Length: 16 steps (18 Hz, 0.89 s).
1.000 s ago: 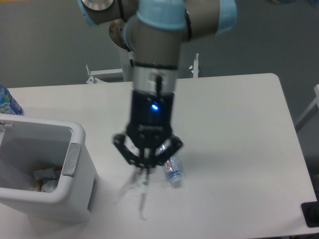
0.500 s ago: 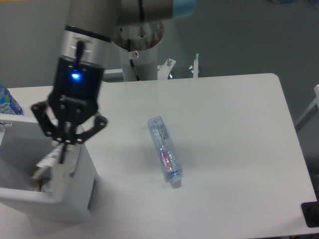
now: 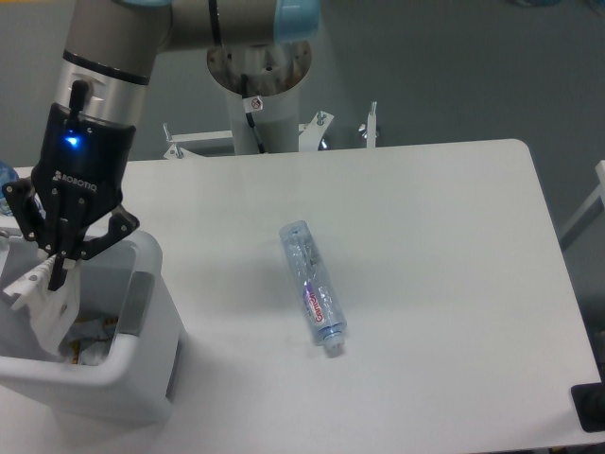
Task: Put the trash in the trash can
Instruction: 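Open the gripper to drop the wrapper into the bin, then move the gripper back over the red-labelled water bottle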
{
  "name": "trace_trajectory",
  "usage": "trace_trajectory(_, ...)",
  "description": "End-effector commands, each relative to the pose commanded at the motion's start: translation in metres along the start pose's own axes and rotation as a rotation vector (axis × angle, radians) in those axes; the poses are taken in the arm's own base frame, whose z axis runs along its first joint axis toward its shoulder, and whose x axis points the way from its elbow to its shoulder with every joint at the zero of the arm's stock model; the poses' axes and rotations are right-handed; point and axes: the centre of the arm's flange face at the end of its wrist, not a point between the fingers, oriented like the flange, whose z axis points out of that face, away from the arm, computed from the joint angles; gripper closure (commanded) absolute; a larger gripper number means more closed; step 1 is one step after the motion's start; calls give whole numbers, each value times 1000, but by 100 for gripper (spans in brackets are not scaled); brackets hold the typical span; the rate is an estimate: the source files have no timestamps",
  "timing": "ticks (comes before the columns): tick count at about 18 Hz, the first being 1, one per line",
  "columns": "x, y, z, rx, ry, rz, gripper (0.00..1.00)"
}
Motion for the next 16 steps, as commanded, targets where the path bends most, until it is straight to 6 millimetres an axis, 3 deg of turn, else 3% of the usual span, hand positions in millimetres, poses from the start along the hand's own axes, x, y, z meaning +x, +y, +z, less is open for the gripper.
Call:
trace_trajectory(3,0,-4,-4,10,-4,0,0)
trace_trajectory(5,-20,-5,-7,13,-28,-20,0)
trace_trajectory(8,-94,0,-27,28,-118,-107,0)
trace_trajectory(11,-178,25,-46,18,-211,-209,0)
trace_trajectory(16,-273,74,-74,-17,-313,-276,0)
